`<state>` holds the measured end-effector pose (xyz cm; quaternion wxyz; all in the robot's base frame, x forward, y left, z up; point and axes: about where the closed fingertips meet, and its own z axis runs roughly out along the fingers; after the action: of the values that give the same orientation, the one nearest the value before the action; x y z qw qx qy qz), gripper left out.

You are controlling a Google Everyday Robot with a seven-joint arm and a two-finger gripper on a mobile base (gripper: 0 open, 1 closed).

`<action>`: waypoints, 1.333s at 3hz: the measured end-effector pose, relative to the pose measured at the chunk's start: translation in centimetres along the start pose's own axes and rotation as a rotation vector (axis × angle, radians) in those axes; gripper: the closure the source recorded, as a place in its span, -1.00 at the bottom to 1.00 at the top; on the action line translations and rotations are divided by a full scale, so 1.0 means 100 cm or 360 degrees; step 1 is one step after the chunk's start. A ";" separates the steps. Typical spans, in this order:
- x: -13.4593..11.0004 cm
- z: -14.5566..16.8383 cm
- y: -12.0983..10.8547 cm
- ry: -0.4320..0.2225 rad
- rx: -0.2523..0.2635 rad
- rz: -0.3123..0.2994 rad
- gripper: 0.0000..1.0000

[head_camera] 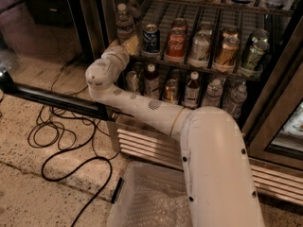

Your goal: Pick water bottle from middle shelf of fridge

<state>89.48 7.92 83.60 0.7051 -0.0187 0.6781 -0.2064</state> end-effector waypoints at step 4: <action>-0.009 0.022 -0.007 -0.0032 0.0074 0.0037 -0.18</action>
Offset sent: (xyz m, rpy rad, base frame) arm 0.0137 0.0009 0.0211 0.0670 -0.0784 -0.0060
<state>91.40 7.06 84.88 0.7145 0.0034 0.6662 -0.2137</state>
